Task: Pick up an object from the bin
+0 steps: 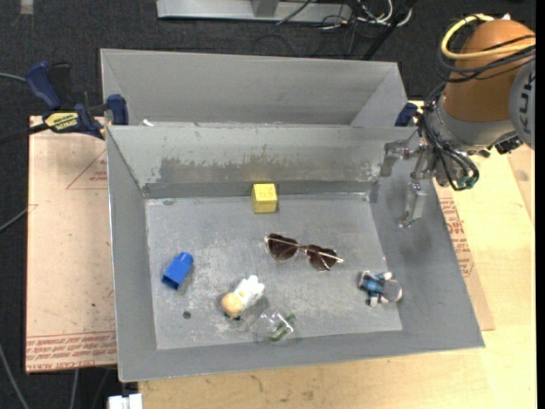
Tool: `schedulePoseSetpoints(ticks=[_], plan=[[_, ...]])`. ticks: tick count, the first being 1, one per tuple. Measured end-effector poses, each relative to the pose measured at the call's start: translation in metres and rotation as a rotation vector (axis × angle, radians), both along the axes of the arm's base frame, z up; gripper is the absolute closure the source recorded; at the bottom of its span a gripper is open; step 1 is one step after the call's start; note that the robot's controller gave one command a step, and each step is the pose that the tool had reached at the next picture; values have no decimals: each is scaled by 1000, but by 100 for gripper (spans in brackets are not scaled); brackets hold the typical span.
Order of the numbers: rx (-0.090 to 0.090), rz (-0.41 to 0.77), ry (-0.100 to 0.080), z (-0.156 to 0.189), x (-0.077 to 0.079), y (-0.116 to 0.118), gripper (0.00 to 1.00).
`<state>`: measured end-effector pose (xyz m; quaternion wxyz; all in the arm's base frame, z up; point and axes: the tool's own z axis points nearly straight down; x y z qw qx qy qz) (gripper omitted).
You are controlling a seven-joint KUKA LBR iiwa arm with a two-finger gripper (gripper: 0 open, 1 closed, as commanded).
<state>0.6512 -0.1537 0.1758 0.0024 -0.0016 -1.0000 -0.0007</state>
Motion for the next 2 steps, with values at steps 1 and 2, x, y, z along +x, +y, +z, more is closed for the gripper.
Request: schedulePoseSetpoints(ticks=[1,2], plan=[[-1,3,-8,5,2,1,0],[-1,157,-9,-52,-30,59,0]])
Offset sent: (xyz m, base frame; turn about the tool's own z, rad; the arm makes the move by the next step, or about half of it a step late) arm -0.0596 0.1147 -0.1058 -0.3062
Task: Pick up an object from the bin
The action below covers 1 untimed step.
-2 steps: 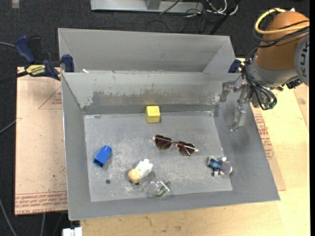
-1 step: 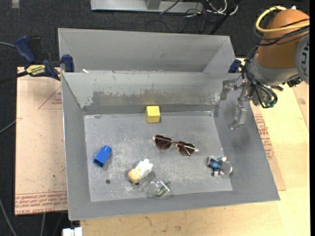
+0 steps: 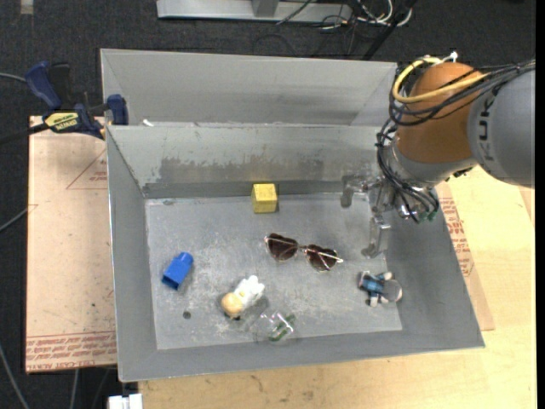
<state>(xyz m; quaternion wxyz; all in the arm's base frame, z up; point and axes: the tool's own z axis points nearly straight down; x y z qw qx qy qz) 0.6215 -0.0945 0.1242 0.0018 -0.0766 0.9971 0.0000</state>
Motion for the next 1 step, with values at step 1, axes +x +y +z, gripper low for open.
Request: schedulePoseSetpoints(ticks=[1], plan=[[2,77,1,21,-3,73,0]])
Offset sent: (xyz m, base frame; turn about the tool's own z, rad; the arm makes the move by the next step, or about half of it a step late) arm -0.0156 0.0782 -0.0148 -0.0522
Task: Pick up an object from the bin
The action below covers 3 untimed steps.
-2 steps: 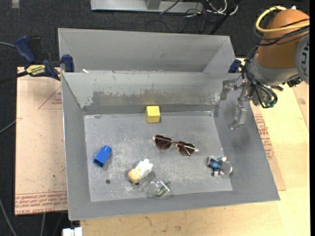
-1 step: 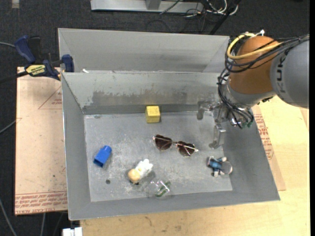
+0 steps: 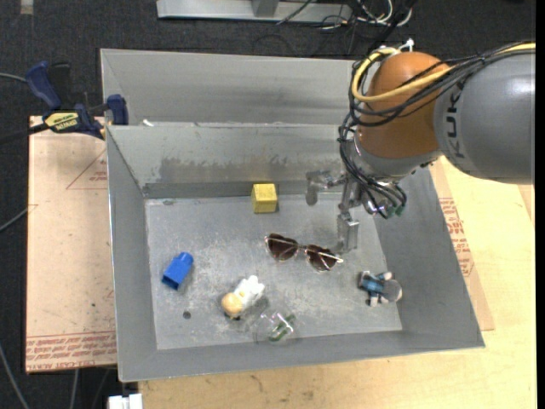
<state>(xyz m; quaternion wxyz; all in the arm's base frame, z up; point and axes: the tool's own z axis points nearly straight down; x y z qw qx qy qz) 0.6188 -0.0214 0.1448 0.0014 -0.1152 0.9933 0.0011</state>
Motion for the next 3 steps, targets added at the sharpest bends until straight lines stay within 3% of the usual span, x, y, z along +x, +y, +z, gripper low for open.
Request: schedulePoseSetpoints(ticks=[1,2,3], plan=[[-1,-22,0,-33,-11,5,0],[-1,-250,1,-66,-18,19,0],[-2,-223,1,-74,-25,-1,100]])
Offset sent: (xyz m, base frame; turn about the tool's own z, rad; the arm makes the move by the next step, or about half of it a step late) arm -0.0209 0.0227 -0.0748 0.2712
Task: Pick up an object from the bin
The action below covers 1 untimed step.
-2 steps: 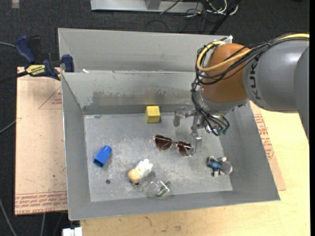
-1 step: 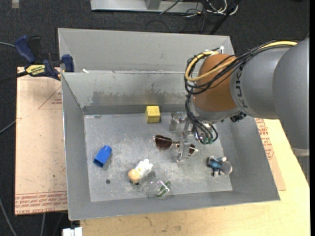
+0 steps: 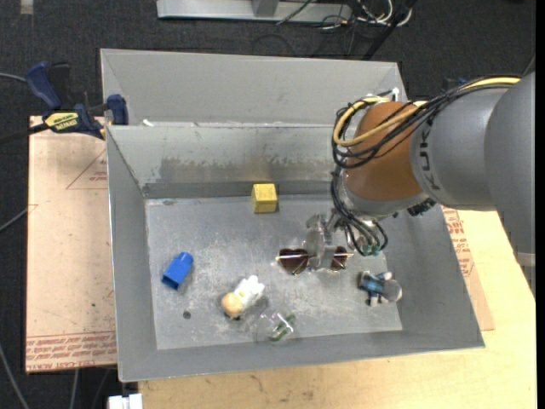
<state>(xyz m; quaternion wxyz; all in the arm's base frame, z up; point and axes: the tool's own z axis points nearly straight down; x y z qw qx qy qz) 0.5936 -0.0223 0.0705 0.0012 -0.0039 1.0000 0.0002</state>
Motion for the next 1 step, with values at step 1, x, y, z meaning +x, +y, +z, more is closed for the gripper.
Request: schedulePoseSetpoints(ticks=[1], plan=[[0,0,0,0,0,0,100]])
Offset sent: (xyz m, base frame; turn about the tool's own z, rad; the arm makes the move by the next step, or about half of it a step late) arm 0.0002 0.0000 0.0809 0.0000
